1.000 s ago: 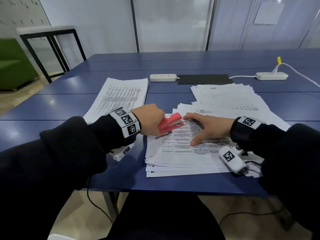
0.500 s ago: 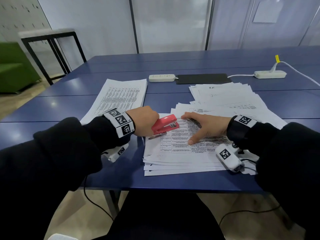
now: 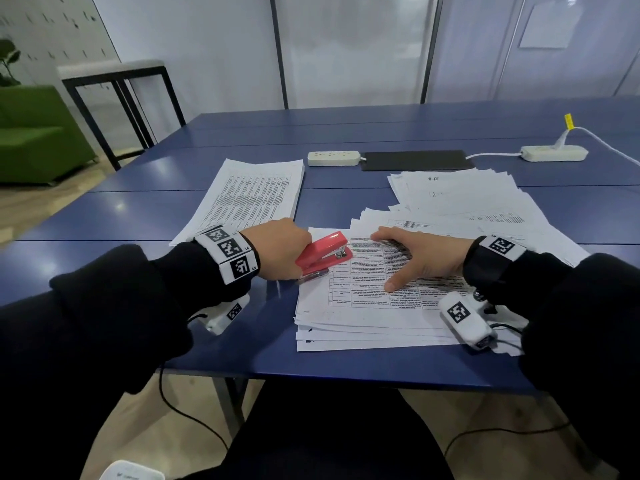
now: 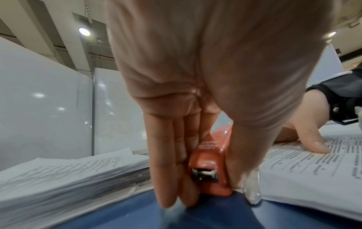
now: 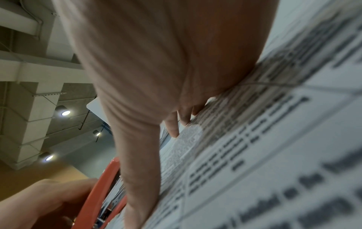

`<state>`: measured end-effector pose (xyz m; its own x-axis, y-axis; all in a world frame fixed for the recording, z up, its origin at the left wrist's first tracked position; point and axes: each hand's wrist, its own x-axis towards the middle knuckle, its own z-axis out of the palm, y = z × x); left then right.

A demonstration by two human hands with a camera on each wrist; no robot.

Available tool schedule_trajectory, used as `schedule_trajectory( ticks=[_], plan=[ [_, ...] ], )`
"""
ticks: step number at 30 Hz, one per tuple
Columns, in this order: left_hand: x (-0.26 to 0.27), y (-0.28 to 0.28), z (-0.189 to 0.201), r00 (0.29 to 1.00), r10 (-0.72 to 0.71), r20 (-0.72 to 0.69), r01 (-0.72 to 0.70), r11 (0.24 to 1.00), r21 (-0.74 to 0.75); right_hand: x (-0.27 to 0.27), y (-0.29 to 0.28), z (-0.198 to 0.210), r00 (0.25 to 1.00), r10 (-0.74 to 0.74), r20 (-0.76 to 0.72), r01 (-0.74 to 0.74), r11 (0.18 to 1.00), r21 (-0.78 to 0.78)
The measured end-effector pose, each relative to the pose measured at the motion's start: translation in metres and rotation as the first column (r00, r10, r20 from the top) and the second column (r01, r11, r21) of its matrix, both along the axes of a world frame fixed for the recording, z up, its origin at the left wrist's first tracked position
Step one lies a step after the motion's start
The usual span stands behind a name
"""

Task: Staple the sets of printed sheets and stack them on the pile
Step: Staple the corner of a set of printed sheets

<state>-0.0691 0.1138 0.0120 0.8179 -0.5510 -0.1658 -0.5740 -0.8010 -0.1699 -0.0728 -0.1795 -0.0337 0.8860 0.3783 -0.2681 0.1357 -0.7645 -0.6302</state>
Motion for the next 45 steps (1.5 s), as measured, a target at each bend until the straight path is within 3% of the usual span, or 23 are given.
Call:
schedule_trajectory(
  ticks=[8,10,12,14,17,21,23,25,28,30,32,38,45],
  plan=[
    [-0.007,0.019,0.002,0.998,0.06,-0.035,-0.062,0.996,-0.07,-0.002,0.001,0.002,1.0,-0.001,-0.032,0.002,0.999,0.034],
    [-0.009,0.022,0.007,0.999,0.034,-0.017,-0.036,0.992,-0.12,-0.007,0.01,0.009,0.996,-0.079,0.029,0.073,0.984,0.163],
    [-0.008,0.02,0.014,1.0,-0.012,0.012,0.014,0.978,-0.208,-0.007,0.024,0.019,0.968,-0.231,0.097,0.176,0.903,0.393],
    [-0.006,0.014,0.022,0.996,-0.065,0.054,0.079,0.945,-0.318,-0.005,0.042,0.03,0.962,-0.269,-0.05,0.251,0.793,0.555],
    [0.002,0.001,0.024,0.991,-0.101,0.089,0.131,0.885,-0.448,-0.006,0.064,0.029,0.925,-0.085,-0.371,0.284,0.802,0.525],
    [0.011,-0.009,0.007,0.999,-0.039,-0.031,0.01,0.766,-0.643,-0.007,0.065,0.013,0.918,-0.069,-0.391,0.319,0.715,0.622],
    [0.014,-0.013,-0.001,0.984,0.04,-0.174,-0.162,0.609,-0.776,-0.005,0.06,0.01,0.915,-0.054,-0.399,0.34,0.636,0.693],
    [0.014,-0.015,-0.007,0.906,0.023,-0.422,-0.396,0.396,-0.829,-0.003,0.056,0.007,0.916,-0.053,-0.398,0.353,0.579,0.735],
    [0.009,-0.021,-0.018,0.712,-0.159,-0.684,-0.644,0.238,-0.727,-0.002,0.056,0.003,0.921,-0.081,-0.381,0.36,0.55,0.754],
    [0.005,-0.026,-0.027,0.629,-0.237,-0.74,-0.718,0.19,-0.67,-0.002,0.056,0.002,0.93,-0.081,-0.359,0.34,0.563,0.753],
    [0.005,-0.03,-0.034,0.596,-0.247,-0.764,-0.755,0.152,-0.638,-0.002,0.054,0.001,0.94,-0.067,-0.333,0.31,0.573,0.759],
    [0.006,-0.026,-0.035,0.587,-0.189,-0.787,-0.787,0.097,-0.61,-0.002,0.053,-0.001,0.958,-0.022,-0.286,0.237,0.624,0.745],
    [-0.007,-0.017,-0.034,0.628,-0.12,-0.769,-0.774,-0.003,-0.633,-0.001,0.053,-0.004,0.962,-0.011,-0.272,0.216,0.639,0.738]
  ],
)
